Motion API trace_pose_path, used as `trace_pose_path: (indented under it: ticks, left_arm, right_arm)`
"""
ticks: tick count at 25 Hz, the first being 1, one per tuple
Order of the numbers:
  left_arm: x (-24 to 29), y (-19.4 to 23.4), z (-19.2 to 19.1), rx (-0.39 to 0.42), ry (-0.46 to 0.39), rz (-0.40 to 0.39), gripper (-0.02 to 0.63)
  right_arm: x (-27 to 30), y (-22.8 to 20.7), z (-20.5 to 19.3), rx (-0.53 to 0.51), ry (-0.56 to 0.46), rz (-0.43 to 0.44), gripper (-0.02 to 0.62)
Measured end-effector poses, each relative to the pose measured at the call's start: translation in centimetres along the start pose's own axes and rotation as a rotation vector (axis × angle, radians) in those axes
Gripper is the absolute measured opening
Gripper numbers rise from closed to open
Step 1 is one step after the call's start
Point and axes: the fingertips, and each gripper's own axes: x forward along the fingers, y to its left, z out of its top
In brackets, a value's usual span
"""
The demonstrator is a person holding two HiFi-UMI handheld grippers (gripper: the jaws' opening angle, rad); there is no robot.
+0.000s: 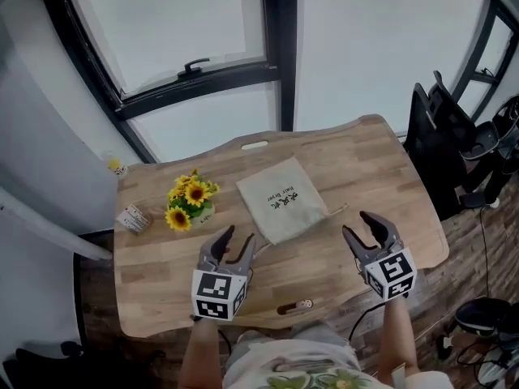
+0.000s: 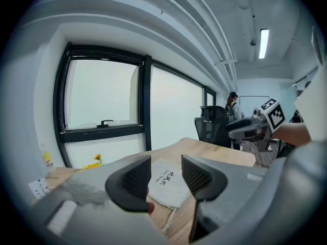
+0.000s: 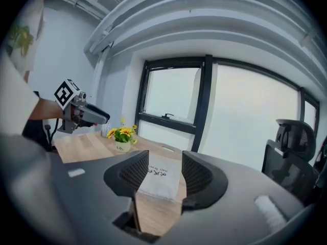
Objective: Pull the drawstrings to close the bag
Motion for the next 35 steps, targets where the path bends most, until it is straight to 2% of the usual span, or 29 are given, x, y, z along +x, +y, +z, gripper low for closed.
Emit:
trace_pose_path:
  ticks: [12, 18, 25, 35]
  left_arm:
    - [2.9, -0.5, -7.1, -0.042, 0.216, 0.08, 0.179]
    - [3.8, -0.8, -10.0, -0.064, 0.306, 0.093, 0.179]
    - [5.9, -1.0, -14.2, -0.021, 0.42, 0.1, 0.179]
    - [8.1, -2.0, -19.7, -0.036, 0.599, 0.049, 0.202]
  right_arm:
    - [5.4, -3.2, -8.3, -0.098, 0.241, 0.229, 0.198]
    - [7.8, -4.2, -11.5, -0.141, 0.317, 0.288, 0.193]
    - [10.1, -4.7, -15.0, -0.165, 0.393, 0.356, 0.193]
    - [12.9, -6.4, -19.3, -0.197, 0.498, 0.431, 0.192]
